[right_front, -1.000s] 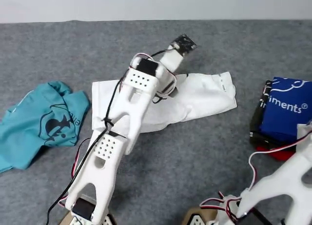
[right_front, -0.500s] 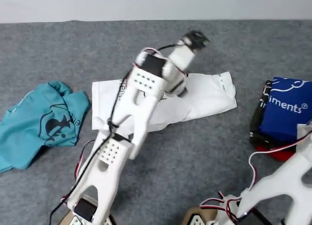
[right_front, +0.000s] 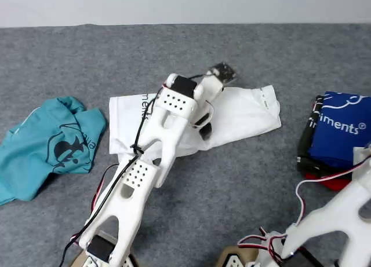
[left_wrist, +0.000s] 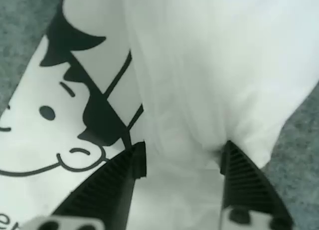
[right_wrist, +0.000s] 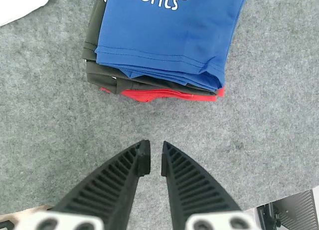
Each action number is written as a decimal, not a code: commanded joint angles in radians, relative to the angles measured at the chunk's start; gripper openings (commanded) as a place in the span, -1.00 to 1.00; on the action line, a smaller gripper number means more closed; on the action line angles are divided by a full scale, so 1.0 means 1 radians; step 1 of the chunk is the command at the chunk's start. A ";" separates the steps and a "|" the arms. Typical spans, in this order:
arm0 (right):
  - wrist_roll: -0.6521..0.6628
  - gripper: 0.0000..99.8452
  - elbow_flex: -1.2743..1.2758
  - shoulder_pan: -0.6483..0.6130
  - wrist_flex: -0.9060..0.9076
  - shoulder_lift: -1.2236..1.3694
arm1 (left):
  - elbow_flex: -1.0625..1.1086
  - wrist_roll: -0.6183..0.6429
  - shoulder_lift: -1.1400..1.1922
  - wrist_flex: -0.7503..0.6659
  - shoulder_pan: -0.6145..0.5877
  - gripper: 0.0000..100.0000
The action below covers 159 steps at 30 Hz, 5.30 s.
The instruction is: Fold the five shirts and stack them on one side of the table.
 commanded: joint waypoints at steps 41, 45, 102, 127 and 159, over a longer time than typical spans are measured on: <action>-0.002 -0.89 -0.003 -0.012 0.038 -0.022 | 0.981 0.227 -0.827 0.028 -0.388 -0.57; -0.002 -0.89 -0.003 -0.012 0.038 -0.022 | 1.142 0.229 -0.825 -0.041 -0.374 -0.57; 0.000 -0.89 -0.003 -0.010 0.039 -0.028 | 0.450 0.293 -0.209 0.014 -0.474 -0.68; 0.000 -0.89 -0.003 -0.007 0.038 -0.022 | 0.641 0.198 -0.641 0.031 -0.548 -0.99; 0.063 -0.89 0.064 -0.005 0.035 -0.030 | -0.074 0.316 -0.339 0.002 0.078 -0.92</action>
